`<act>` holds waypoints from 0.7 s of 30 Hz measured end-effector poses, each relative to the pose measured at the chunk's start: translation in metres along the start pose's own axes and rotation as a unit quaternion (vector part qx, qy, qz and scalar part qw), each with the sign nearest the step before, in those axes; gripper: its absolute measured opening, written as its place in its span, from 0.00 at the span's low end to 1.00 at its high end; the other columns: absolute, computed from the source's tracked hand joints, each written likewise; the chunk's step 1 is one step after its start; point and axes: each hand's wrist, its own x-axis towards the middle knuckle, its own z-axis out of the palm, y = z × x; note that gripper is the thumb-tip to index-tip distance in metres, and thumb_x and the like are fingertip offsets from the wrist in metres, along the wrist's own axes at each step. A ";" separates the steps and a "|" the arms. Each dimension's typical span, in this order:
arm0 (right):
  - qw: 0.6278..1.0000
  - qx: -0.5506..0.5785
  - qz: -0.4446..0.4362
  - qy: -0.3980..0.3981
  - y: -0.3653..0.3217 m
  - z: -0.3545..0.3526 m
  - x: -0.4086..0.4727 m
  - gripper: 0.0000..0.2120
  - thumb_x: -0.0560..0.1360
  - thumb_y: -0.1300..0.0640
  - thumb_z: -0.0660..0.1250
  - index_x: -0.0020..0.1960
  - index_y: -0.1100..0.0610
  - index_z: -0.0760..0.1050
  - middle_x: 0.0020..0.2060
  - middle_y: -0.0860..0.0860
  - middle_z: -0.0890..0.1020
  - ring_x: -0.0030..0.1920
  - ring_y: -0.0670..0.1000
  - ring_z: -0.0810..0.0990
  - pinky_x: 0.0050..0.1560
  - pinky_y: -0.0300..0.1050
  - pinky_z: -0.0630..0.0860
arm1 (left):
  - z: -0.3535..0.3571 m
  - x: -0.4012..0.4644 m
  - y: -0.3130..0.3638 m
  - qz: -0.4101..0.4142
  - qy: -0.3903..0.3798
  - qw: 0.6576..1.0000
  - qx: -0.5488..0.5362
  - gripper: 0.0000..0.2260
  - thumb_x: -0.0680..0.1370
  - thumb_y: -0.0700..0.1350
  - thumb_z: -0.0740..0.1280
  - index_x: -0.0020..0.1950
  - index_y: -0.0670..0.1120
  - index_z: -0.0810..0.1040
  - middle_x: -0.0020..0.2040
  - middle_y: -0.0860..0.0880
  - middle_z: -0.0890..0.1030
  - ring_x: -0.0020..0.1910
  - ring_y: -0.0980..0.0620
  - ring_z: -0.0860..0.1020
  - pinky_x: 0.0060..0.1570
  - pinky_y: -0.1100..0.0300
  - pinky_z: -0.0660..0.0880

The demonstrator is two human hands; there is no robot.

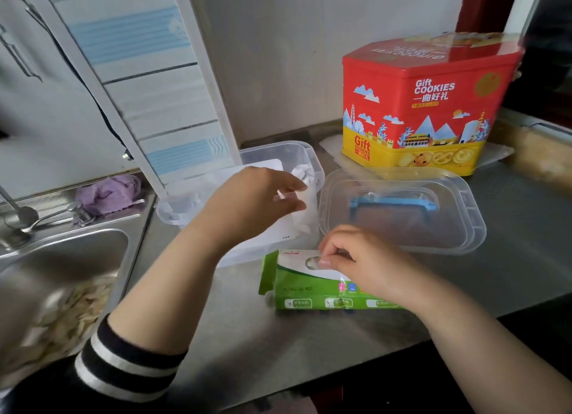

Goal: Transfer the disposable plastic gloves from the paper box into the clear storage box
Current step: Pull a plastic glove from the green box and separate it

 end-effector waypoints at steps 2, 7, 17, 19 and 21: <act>1.000 0.003 -0.007 0.010 -0.003 0.000 -0.002 0.08 0.76 0.52 0.68 0.44 0.56 0.78 0.46 0.48 0.78 0.46 0.48 0.75 0.52 0.45 0.71 | 0.010 0.002 0.001 -0.002 0.041 0.999 0.010 0.14 0.76 0.54 0.70 0.60 0.54 0.81 0.54 0.55 0.83 0.47 0.57 0.77 0.48 0.62 0.72; 0.999 -0.014 -0.012 0.041 0.001 0.006 -0.004 0.12 0.77 0.48 0.65 0.46 0.56 0.78 0.46 0.49 0.78 0.49 0.50 0.76 0.52 0.48 0.71 | 0.040 -0.015 0.000 0.258 0.297 0.915 0.093 0.11 0.80 0.48 0.67 0.49 0.42 0.83 0.48 0.46 0.83 0.43 0.43 0.79 0.41 0.54 0.74; 0.996 -0.051 -0.036 0.069 0.007 0.010 -0.012 0.05 0.79 0.52 0.63 0.44 0.47 0.71 0.43 0.44 0.76 0.46 0.50 0.76 0.46 0.48 0.73 | 0.097 -0.044 -0.010 0.104 -0.059 0.990 -0.076 0.33 0.67 0.71 0.68 0.63 0.52 0.71 0.56 0.57 0.76 0.57 0.56 0.73 0.57 0.63 0.66; 0.997 -0.035 -0.021 0.072 0.008 0.010 -0.012 0.04 0.80 0.53 0.62 0.46 0.50 0.73 0.42 0.43 0.76 0.44 0.49 0.75 0.42 0.41 0.69 | 0.096 -0.040 -0.009 0.097 -0.062 0.991 -0.069 0.31 0.66 0.68 0.71 0.61 0.51 0.73 0.52 0.57 0.75 0.54 0.55 0.73 0.54 0.64 0.65; 0.996 0.004 0.000 0.084 0.008 0.008 -0.012 0.06 0.80 0.54 0.62 0.50 0.55 0.76 0.43 0.44 0.79 0.44 0.48 0.75 0.42 0.40 0.68 | 0.096 -0.038 -0.008 0.091 -0.070 0.992 -0.059 0.31 0.66 0.67 0.72 0.60 0.50 0.74 0.51 0.57 0.74 0.53 0.54 0.73 0.54 0.62 0.66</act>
